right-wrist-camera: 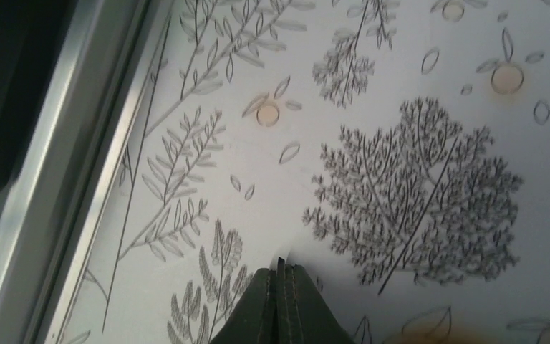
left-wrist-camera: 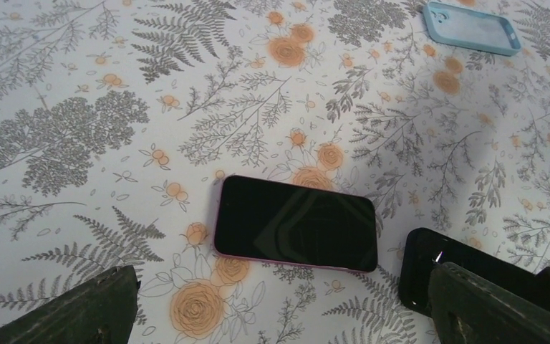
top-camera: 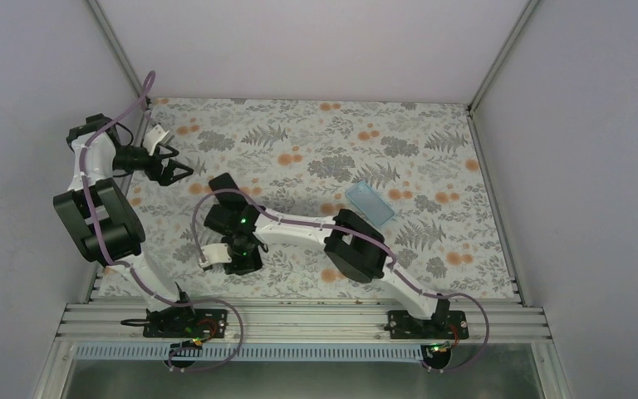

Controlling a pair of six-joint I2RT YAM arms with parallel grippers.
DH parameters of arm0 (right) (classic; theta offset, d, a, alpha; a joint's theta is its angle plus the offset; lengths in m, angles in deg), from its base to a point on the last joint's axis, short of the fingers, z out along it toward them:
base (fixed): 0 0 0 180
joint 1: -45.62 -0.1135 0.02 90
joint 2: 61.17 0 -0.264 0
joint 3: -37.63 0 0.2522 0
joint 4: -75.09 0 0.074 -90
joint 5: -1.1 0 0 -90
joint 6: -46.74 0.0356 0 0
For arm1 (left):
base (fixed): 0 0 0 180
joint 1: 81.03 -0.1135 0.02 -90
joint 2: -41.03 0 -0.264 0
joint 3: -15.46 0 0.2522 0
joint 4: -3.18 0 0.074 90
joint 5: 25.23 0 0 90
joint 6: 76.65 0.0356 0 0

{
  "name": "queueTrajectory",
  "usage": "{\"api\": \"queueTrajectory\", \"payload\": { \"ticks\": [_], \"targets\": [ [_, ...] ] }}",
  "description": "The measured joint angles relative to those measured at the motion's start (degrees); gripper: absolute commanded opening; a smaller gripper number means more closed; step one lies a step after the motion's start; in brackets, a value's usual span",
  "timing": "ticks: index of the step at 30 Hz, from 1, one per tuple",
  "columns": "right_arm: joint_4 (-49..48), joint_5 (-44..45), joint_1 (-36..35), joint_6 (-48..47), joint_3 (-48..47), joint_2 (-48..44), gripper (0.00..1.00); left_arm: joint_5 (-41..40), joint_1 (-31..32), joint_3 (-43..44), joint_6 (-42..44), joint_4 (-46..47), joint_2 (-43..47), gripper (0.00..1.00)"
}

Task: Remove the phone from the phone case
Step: Move the phone to the center of the board.

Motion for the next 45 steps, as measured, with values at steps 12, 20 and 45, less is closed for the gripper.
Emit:
{"api": "queueTrajectory", "payload": {
  "ticks": [12,20,45],
  "targets": [
    [-3.87,7.5,6.38,2.6,17.49,-11.23,0.33,-0.7,0.0,-1.53,-1.11,3.45,0.37,1.0],
    [-1.79,6.43,11.63,-0.26,18.88,-17.25,1.0,-2.45,0.0,-4.33,-2.38,6.84,4.31,1.0],
    [10.75,-5.2,23.04,-46.82,-9.35,-1.99,0.89,-5.88,-0.87,-12.85,-3.26,14.6,11.34,1.0]
  ]
}}
